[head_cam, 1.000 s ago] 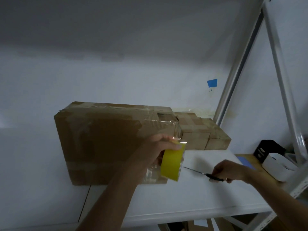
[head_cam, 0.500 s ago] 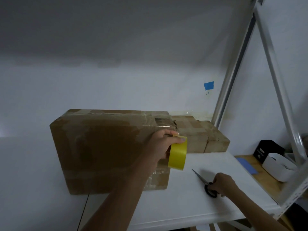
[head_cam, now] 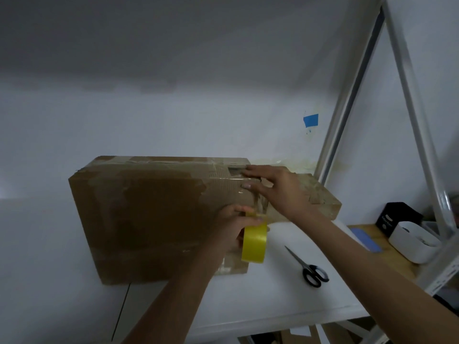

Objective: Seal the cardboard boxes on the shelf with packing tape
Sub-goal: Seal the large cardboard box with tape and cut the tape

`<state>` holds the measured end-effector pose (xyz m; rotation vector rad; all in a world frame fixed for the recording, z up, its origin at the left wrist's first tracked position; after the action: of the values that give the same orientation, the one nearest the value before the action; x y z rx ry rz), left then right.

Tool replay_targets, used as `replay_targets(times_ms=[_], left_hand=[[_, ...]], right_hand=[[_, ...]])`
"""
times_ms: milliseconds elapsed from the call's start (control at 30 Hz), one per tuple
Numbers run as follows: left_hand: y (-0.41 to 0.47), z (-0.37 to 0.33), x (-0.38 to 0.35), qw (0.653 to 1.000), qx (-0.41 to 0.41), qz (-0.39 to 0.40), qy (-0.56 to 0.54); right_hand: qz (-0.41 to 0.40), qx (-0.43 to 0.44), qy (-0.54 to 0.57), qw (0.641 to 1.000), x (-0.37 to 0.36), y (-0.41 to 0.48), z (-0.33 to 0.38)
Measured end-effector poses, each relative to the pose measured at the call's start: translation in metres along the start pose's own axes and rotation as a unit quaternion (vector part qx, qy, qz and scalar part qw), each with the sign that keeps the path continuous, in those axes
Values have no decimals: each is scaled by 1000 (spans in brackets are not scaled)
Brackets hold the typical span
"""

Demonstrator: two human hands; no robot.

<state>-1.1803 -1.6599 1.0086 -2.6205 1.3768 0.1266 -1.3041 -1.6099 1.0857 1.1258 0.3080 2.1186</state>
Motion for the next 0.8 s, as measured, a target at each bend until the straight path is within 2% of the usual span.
replay_targets(times_ms=[100,200,333,433,567,633,733,800], left_hand=[[-16,27,13,1000,24,7,-15],[-35,40,21,999,19,5,-43],[-55,47,30,997,-5,-35,-67],[-66,57,35,994,-17,-88,-68],[-78,74,36,984,-25,-145,-101],[-79,85,39,980,-30,-177,-88],[-76,101,39,978,-31,-193,-71],[-75,107,31,981,-42,-181,-54]], right_hand=[[-39,7,76,996,-4,-6,-9],[-43,13,86,995,-8,-14,-10],[-34,12,72,997,-14,-31,-7],[-30,4,101,994,-20,-52,-6],[-61,-118,189,973,-29,-92,-18],[-61,-160,183,968,-39,-119,-30],[-34,-188,159,968,-50,-156,-50],[19,-196,149,969,-58,-174,-59]])
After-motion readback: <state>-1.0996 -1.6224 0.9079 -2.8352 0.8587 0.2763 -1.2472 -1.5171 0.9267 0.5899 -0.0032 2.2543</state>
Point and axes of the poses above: each hand's wrist, its own y-axis towards the middle knuckle, its own x-axis out of the back of the hand, z = x × y, the point moved 6 cm from there along y, towards the middle knuckle, and after that the axes turned 6 degrees about -x, right-handed, at the moved point
